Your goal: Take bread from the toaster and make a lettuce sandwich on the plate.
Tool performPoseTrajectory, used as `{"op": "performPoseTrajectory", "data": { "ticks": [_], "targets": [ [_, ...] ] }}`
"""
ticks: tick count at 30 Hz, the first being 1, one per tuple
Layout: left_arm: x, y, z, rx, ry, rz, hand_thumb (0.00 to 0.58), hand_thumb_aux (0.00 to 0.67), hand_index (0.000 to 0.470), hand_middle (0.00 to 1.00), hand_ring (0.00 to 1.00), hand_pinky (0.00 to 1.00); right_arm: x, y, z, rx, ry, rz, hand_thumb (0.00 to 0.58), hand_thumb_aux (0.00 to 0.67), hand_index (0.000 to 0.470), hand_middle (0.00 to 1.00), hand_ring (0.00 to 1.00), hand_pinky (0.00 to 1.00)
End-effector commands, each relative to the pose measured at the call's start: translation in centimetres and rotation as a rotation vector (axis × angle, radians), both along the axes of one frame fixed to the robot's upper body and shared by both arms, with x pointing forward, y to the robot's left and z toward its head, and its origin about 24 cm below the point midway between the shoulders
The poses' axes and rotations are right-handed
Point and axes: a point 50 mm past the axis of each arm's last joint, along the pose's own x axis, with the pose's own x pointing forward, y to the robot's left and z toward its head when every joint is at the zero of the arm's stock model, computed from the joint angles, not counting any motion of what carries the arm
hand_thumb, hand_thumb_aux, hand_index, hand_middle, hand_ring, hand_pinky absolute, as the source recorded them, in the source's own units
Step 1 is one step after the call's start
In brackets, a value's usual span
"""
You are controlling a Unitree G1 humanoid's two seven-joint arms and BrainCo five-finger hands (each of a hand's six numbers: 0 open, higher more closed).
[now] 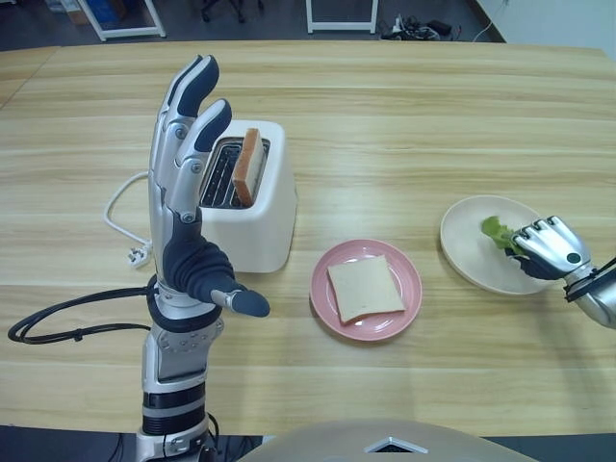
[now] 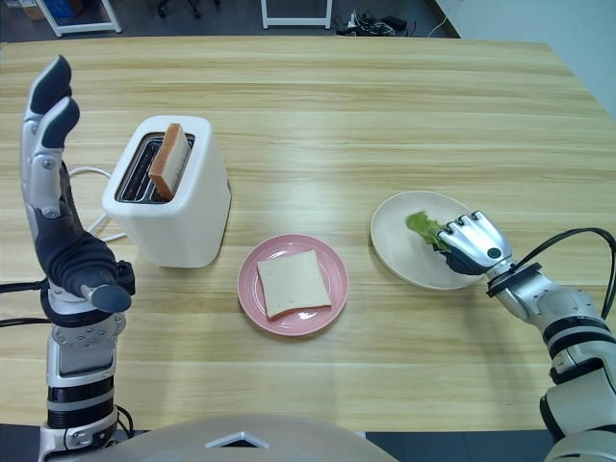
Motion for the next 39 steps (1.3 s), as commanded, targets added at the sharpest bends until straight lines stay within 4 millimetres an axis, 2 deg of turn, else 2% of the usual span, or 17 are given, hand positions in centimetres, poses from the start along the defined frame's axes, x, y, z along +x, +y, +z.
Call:
{"op": "performPoseTrajectory", "data": {
  "ticks": [1, 6, 10, 13, 18, 22, 31, 32, 33, 35, 36, 39],
  "targets": [
    [0.4, -0.1, -0.1, 0.006, 0.012, 0.005, 0.000, 0.000, 0.000, 0.00, 0.00, 0.00, 0.3, 0.8, 1.2, 0.004, -0.091, 0.040, 0.580, 0.670, 0.470, 1.00, 1.00, 1.00],
    [0.9, -0.2, -0.1, 0.006, 0.015, 0.000, 0.000, 0.000, 0.000, 0.00, 0.00, 0.00, 0.3, 3.9, 2.4, 0.029, -0.170, 0.167, 0.580, 0.670, 0.470, 1.00, 1.00, 1.00],
    [1.3, -0.4, -0.1, -0.002, 0.016, -0.006, 0.000, 0.000, 0.000, 0.00, 0.00, 0.00, -0.1, 8.8, 2.6, 0.067, -0.192, 0.356, 0.580, 0.670, 0.470, 1.00, 1.00, 1.00],
    [1.5, -0.4, -0.2, -0.003, 0.019, -0.003, 0.000, 0.000, 0.000, 0.00, 0.00, 0.00, -0.5, 12.8, 2.2, 0.092, -0.173, 0.497, 0.580, 0.670, 0.470, 1.00, 1.00, 1.00],
    [1.6, -0.5, -0.1, -0.005, 0.017, -0.003, 0.000, 0.000, 0.000, 0.00, 0.00, 0.00, -0.6, 17.5, 0.4, 0.087, -0.077, 0.647, 0.580, 0.670, 0.470, 1.00, 1.00, 1.00],
    [1.5, -0.5, -0.1, -0.010, 0.016, -0.009, 0.000, 0.000, 0.000, 0.00, 0.00, 0.00, -0.4, 19.0, -1.4, 0.028, 0.031, 0.687, 0.580, 0.670, 0.470, 1.00, 1.00, 1.00],
    [1.1, -0.5, 0.1, -0.023, 0.007, -0.013, 0.000, 0.000, 0.000, 0.00, 0.00, 0.00, -1.3, 19.1, -3.6, -0.068, 0.180, 0.734, 0.580, 0.670, 0.470, 1.00, 1.00, 1.00],
    [1.1, -0.5, 0.2, -0.023, 0.007, -0.013, 0.000, 0.000, 0.000, 0.00, 0.00, 0.00, -1.5, 19.0, -3.6, -0.074, 0.193, 0.735, 0.530, 0.473, 0.332, 1.00, 1.00, 1.00],
    [1.1, -0.4, 0.2, -0.023, 0.006, -0.012, 0.000, 0.000, 0.000, 0.00, 0.00, 0.00, -1.6, 18.8, -3.7, -0.077, 0.201, 0.736, 0.000, 0.000, 0.000, 0.87, 0.87, 0.87],
    [1.0, -0.4, 0.2, -0.023, 0.006, -0.011, 0.000, 0.000, 0.000, 0.00, 0.00, 0.00, -1.8, 18.5, -3.6, -0.080, 0.204, 0.736, 0.000, 0.000, 0.000, 0.05, 0.05, 0.05],
    [1.0, -0.4, 0.2, -0.022, 0.006, -0.011, 0.000, 0.000, 0.000, 0.00, 0.00, 0.00, -1.8, 18.4, -3.5, -0.080, 0.201, 0.734, 0.000, 0.000, 0.000, 0.00, 0.00, 0.00],
    [1.0, -0.5, 0.3, -0.021, 0.007, -0.014, 0.000, 0.000, 0.000, 0.00, 0.00, 0.00, -1.9, 18.1, -3.2, -0.082, 0.196, 0.730, 0.000, 0.000, 0.000, 0.00, 0.00, 0.00]
  ]
}}
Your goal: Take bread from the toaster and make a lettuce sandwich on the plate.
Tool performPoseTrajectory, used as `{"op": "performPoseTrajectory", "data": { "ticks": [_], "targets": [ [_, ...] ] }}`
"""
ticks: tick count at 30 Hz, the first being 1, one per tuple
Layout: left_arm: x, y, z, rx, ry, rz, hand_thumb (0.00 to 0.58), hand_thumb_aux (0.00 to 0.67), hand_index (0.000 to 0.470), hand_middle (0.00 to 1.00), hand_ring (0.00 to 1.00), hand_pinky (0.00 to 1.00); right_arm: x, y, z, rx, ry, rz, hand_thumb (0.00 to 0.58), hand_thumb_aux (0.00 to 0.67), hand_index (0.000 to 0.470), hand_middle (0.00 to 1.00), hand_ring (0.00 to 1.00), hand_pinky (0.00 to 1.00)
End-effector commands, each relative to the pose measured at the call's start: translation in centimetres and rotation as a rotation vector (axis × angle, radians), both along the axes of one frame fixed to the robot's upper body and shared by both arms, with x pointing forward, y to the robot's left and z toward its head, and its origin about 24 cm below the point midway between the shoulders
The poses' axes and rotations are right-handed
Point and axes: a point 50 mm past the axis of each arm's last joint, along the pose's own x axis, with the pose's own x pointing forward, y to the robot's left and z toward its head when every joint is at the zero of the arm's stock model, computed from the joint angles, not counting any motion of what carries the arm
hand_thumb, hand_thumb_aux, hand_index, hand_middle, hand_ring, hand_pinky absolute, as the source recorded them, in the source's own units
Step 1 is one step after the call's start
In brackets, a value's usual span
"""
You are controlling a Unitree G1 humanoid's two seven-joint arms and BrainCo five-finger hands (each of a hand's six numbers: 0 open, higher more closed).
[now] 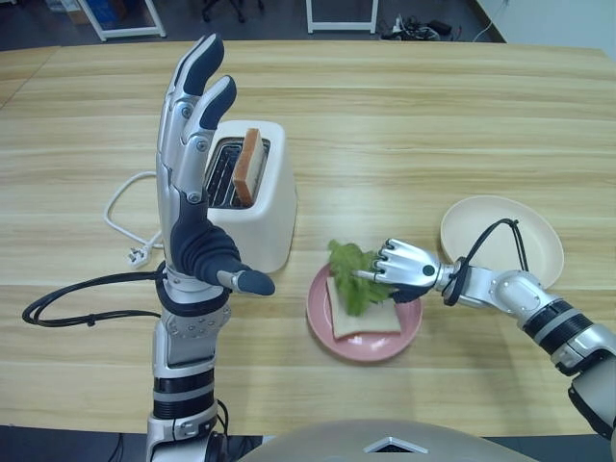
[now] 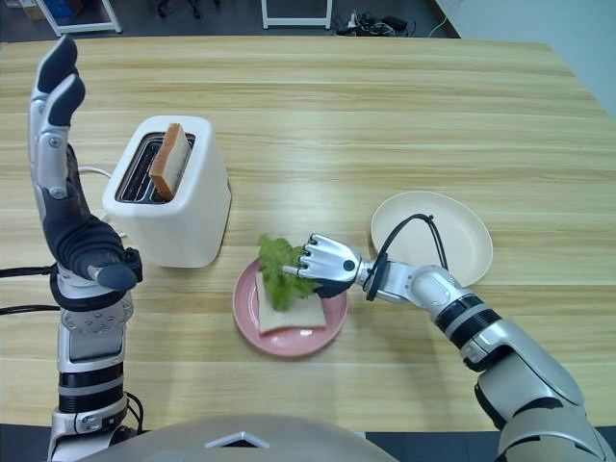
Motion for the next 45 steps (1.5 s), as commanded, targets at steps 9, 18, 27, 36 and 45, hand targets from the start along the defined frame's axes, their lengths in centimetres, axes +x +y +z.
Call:
{"op": "performPoseTrajectory", "data": {
  "ticks": [9, 18, 27, 36, 45],
  "targets": [
    [-0.1, 0.1, 0.0, 0.006, 0.016, 0.000, 0.000, 0.000, 0.000, 0.00, 0.00, 0.00, -0.9, -1.3, -0.7, -0.072, 0.025, -0.016, 0.000, 0.000, 0.000, 0.00, 0.00, 0.00],
    [-0.1, 0.1, -0.1, 0.007, 0.018, -0.005, 0.000, 0.000, 0.000, 0.00, 0.00, 0.00, -0.9, -1.2, 0.5, 0.002, -0.057, -0.026, 0.000, 0.000, 0.000, 0.00, 0.00, 0.00],
    [0.0, 0.1, -0.2, 0.004, 0.022, 0.002, 0.000, 0.000, 0.000, 0.00, 0.00, 0.00, -0.7, -1.7, 1.3, 0.036, -0.090, -0.034, 0.580, 0.670, 0.470, 0.00, 0.00, 0.00],
    [0.1, 0.1, -0.3, 0.001, 0.026, 0.003, 0.000, 0.000, 0.000, 0.00, 0.00, 0.00, -1.2, -1.4, 1.6, 0.058, -0.063, -0.021, 0.580, 0.670, 0.470, 0.00, 0.00, 0.00],
    [0.3, 0.0, -0.4, -0.002, 0.031, 0.001, 0.000, 0.000, 0.000, 0.00, 0.00, 0.00, -1.8, -1.6, 2.3, 0.105, -0.045, -0.016, 0.580, 0.670, 0.470, 0.00, 0.00, 0.00]
  ]
}}
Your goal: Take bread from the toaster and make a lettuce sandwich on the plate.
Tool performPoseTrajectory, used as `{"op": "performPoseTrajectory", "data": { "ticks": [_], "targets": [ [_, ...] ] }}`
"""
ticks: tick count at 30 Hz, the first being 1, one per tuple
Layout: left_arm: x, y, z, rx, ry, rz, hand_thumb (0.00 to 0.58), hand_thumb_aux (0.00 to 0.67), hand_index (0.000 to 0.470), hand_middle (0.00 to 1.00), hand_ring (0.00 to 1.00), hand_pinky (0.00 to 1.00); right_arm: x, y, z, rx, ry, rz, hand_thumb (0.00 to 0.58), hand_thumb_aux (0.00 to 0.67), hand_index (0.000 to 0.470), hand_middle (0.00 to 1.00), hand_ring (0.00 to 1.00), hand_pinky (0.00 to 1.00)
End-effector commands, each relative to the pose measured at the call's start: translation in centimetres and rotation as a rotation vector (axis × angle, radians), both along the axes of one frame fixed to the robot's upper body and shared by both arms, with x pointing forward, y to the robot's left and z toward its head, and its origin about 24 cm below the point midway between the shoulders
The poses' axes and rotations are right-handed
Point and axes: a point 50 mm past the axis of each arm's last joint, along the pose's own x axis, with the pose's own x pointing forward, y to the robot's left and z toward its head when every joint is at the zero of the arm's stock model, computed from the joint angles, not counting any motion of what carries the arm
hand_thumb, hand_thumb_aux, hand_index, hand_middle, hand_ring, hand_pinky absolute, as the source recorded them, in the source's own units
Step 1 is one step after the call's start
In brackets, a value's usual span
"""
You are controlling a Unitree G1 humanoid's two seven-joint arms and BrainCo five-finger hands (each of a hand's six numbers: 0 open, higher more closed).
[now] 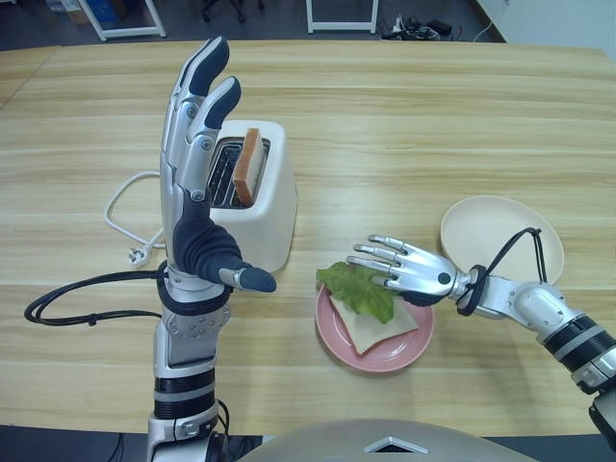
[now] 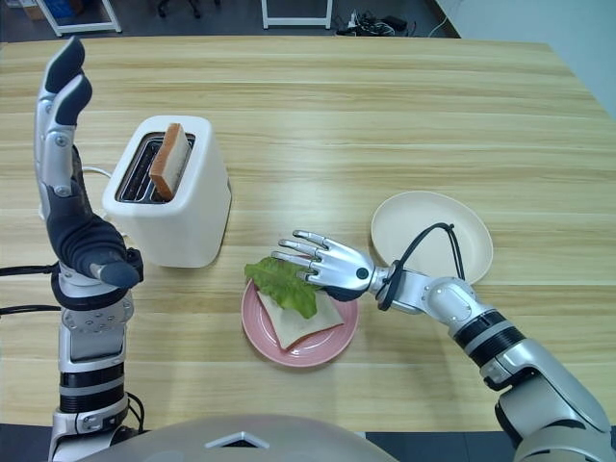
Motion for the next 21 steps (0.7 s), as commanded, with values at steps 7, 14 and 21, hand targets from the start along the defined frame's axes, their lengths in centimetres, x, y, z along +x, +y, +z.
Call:
{"op": "performPoseTrajectory", "data": {
  "ticks": [7, 14, 21],
  "targets": [
    [0.2, 0.0, -0.2, -0.007, 0.014, 0.003, 0.000, 0.000, 0.000, 0.00, 0.00, 0.00, -1.2, -0.9, 2.2, 0.038, 0.002, -0.022, 0.580, 0.670, 0.470, 0.00, 0.00, 0.00],
    [0.1, 0.1, -0.1, -0.006, 0.011, 0.006, 0.000, 0.000, 0.000, 0.00, 0.00, 0.00, -2.5, -0.9, 0.6, -0.016, 0.122, -0.020, 0.580, 0.670, 0.470, 0.00, 0.00, 0.00],
    [-0.1, 0.2, 0.1, -0.007, 0.005, 0.012, 0.000, 0.000, 0.000, 0.00, 0.00, 0.00, -3.5, -1.4, -0.5, -0.084, 0.232, -0.020, 0.580, 0.670, 0.470, 0.00, 0.00, 0.00]
  ]
}}
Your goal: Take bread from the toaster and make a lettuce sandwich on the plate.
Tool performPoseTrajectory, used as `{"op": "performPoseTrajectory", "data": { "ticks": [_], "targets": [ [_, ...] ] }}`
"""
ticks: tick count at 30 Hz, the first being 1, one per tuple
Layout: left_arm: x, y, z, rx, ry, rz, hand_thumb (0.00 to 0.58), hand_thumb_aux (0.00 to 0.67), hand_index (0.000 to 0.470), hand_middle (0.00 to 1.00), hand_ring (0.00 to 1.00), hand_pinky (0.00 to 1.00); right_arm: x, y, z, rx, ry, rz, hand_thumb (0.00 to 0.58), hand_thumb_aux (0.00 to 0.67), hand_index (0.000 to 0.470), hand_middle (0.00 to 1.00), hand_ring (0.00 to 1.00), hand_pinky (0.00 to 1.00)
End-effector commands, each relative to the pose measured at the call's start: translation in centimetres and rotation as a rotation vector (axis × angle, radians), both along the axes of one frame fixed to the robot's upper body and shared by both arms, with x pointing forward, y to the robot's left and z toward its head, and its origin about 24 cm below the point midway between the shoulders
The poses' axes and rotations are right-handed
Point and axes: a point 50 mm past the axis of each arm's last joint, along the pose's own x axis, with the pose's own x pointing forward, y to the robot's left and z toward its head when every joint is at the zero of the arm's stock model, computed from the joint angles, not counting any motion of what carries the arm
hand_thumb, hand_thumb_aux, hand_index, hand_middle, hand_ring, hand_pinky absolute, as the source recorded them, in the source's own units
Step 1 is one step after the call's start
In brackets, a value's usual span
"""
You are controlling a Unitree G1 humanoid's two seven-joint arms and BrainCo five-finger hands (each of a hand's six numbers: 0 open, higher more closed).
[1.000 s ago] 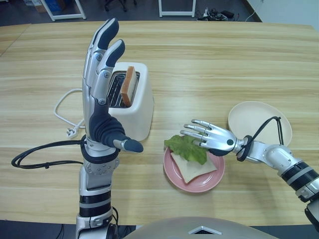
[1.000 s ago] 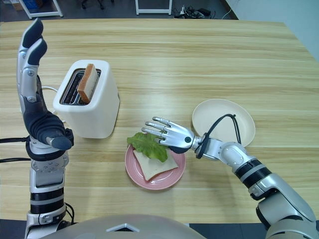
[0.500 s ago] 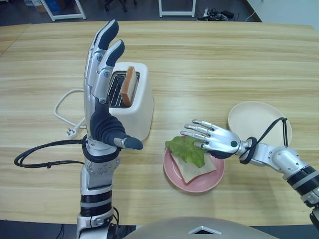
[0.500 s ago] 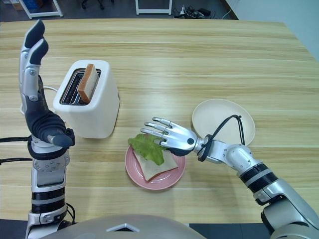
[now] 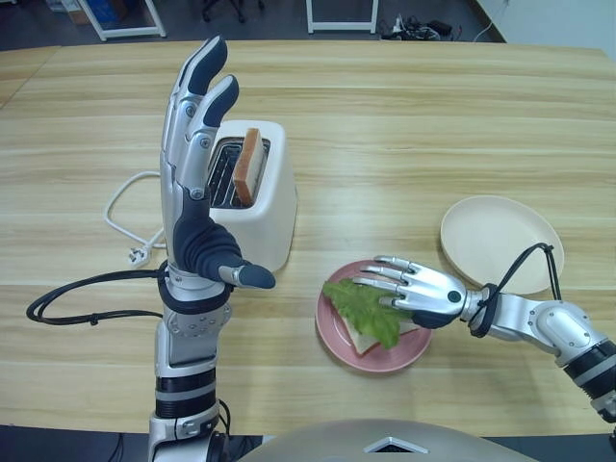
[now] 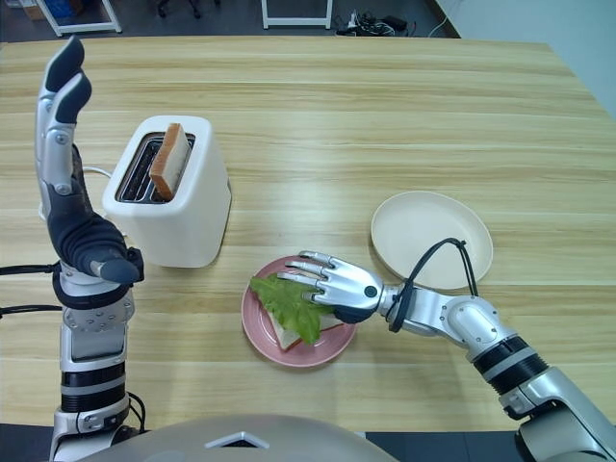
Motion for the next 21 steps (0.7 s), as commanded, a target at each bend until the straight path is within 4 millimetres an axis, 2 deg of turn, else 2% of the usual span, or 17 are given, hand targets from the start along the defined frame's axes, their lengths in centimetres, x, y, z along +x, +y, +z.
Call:
{"op": "performPoseTrajectory", "data": {
  "ticks": [1, 4, 5, 6, 15, 18, 21],
  "targets": [
    [-0.2, 0.2, 0.1, 0.001, 0.001, 0.006, 0.000, 0.000, 0.000, 0.00, 0.00, 0.00, -0.6, -0.6, -0.3, -0.037, 0.046, -0.007, 0.580, 0.670, 0.470, 0.00, 0.00, 0.00],
    [-0.2, 0.2, 0.2, 0.001, 0.000, 0.010, 0.000, 0.000, 0.000, 0.00, 0.00, 0.00, -0.4, -0.9, -0.2, -0.050, 0.043, -0.022, 0.580, 0.670, 0.470, 0.00, 0.00, 0.00],
    [-0.2, 0.2, 0.2, 0.001, 0.000, 0.011, 0.000, 0.000, 0.000, 0.00, 0.00, 0.00, -0.3, -0.9, -0.3, -0.056, 0.039, -0.029, 0.550, 0.518, 0.363, 0.00, 0.00, 0.00],
    [-0.2, 0.2, 0.3, 0.002, -0.001, 0.011, 0.000, 0.000, 0.000, 0.00, 0.00, 0.00, -0.2, -1.0, -0.3, -0.061, 0.030, -0.035, 0.000, 0.000, 0.000, 0.00, 0.00, 0.00],
    [-0.2, 0.3, 0.4, 0.004, -0.001, 0.010, 0.000, 0.000, 0.000, 0.00, 0.00, 0.00, 0.3, -2.3, 1.7, -0.046, -0.053, -0.098, 0.000, 0.000, 0.000, 0.00, 0.00, 0.00],
    [-0.3, 0.4, 0.5, -0.002, -0.005, 0.018, 0.000, 0.000, 0.000, 0.00, 0.00, 0.00, 0.6, -3.1, 3.4, -0.026, -0.112, -0.129, 0.000, 0.000, 0.000, 0.00, 0.00, 0.00],
    [-0.4, 1.1, 0.9, -0.008, -0.005, 0.058, 0.000, 0.000, 0.000, 0.00, 0.00, 0.00, 0.4, -4.3, 5.6, 0.084, -0.123, -0.165, 0.000, 0.000, 0.000, 0.00, 0.00, 0.00]
  ]
}}
